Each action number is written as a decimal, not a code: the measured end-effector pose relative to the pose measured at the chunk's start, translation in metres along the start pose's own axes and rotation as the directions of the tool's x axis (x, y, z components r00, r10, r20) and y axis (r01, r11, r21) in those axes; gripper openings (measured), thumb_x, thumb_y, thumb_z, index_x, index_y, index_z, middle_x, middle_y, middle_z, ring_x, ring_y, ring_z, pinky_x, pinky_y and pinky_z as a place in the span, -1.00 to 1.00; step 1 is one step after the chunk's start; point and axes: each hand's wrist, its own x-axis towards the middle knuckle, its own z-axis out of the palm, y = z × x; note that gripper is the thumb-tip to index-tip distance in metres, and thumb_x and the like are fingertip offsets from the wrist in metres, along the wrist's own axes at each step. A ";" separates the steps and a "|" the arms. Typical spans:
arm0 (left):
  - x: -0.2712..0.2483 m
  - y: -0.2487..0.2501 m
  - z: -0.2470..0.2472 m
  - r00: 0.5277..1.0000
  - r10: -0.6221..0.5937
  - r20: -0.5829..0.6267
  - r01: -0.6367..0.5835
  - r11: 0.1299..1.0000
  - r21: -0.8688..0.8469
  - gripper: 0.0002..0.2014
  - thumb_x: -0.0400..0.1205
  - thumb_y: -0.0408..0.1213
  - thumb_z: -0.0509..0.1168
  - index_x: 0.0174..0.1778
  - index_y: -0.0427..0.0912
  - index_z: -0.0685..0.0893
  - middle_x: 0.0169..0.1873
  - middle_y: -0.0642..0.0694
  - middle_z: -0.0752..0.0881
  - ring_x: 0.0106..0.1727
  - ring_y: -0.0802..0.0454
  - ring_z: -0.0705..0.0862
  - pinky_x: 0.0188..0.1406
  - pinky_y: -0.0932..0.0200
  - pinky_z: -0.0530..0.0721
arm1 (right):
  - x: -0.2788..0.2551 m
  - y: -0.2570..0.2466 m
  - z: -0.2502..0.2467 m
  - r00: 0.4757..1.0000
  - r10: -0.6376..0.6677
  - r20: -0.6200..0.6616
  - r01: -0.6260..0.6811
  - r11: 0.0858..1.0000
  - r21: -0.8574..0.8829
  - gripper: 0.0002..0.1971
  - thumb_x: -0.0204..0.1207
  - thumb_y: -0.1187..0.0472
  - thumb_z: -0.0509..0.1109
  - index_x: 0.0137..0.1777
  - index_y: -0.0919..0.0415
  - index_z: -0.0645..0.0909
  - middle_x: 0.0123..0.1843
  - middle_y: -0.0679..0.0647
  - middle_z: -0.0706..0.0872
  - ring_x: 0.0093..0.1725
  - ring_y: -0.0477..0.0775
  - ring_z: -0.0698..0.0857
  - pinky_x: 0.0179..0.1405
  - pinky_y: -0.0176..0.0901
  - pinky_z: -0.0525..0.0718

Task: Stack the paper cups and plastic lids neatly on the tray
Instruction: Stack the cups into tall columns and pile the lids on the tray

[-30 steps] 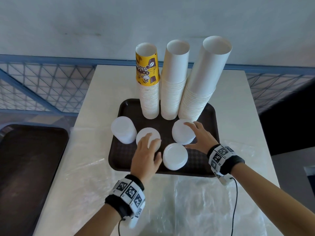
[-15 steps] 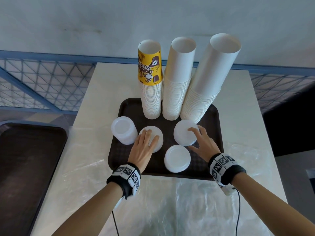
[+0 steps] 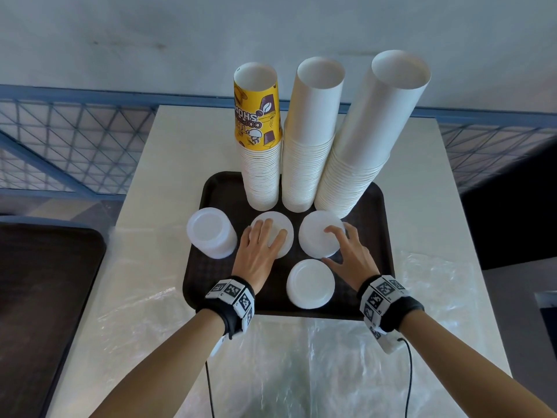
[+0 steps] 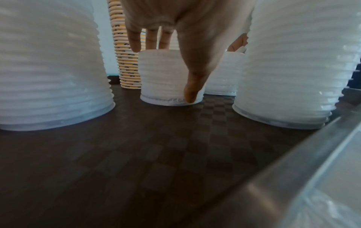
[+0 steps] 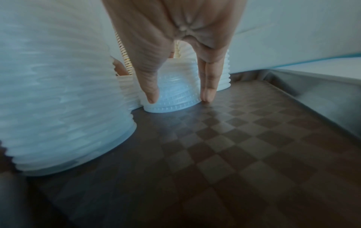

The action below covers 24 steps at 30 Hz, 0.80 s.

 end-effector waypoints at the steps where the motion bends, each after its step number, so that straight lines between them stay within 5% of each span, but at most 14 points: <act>1: 0.002 0.000 0.001 1.000 -0.002 -0.002 0.002 1.000 0.001 -0.18 0.07 -0.33 0.63 0.24 -0.08 0.43 0.18 -0.30 0.54 0.13 -0.27 0.67 0.07 -0.16 0.69 | 0.000 -0.001 0.000 1.000 0.003 0.001 -0.003 1.000 0.003 -0.38 0.38 0.17 0.54 0.41 0.14 0.39 0.50 0.21 0.29 -0.06 0.22 0.70 -0.05 -0.09 0.68; 5: 0.006 0.002 0.002 1.000 -0.017 0.003 0.017 1.000 -0.005 -0.17 0.07 -0.29 0.65 0.25 -0.07 0.43 0.18 -0.31 0.59 0.14 -0.27 0.67 0.04 -0.16 0.70 | -0.001 -0.004 0.001 1.000 -0.011 0.002 0.011 1.000 0.003 -0.38 0.38 0.16 0.53 0.42 0.16 0.39 0.49 0.23 0.31 0.00 0.26 0.69 -0.06 -0.04 0.71; 10: 0.006 0.003 0.002 0.999 -0.032 0.011 0.032 0.999 -0.004 -0.17 0.08 -0.26 0.65 0.25 -0.07 0.42 0.18 -0.31 0.62 0.14 -0.27 0.66 0.00 -0.13 0.70 | -0.001 -0.006 0.003 1.000 -0.025 -0.007 0.025 0.999 0.020 -0.38 0.39 0.17 0.53 0.43 0.17 0.39 0.48 0.25 0.32 -0.22 0.00 0.57 -0.04 0.02 0.76; 19: 0.008 0.002 0.002 0.999 -0.045 -0.005 0.045 0.999 0.012 -0.20 0.09 -0.22 0.64 0.23 -0.08 0.43 0.15 -0.30 0.61 0.07 -0.25 0.66 -0.07 -0.07 0.71 | 0.000 -0.008 0.007 1.000 -0.008 -0.002 0.008 1.000 0.023 -0.39 0.42 0.14 0.50 0.45 0.13 0.37 0.48 0.25 0.32 -0.10 0.22 0.72 -0.01 0.09 0.76; 24: 0.008 0.002 0.002 0.999 -0.040 -0.003 0.040 0.999 0.019 -0.18 0.06 -0.20 0.64 0.22 -0.07 0.42 0.15 -0.29 0.64 0.06 -0.24 0.66 -0.08 -0.05 0.70 | 0.000 -0.010 0.006 1.000 -0.009 -0.006 0.009 1.000 0.006 -0.40 0.44 0.15 0.48 0.46 0.16 0.36 0.49 0.26 0.31 -0.19 0.07 0.66 0.01 0.08 0.76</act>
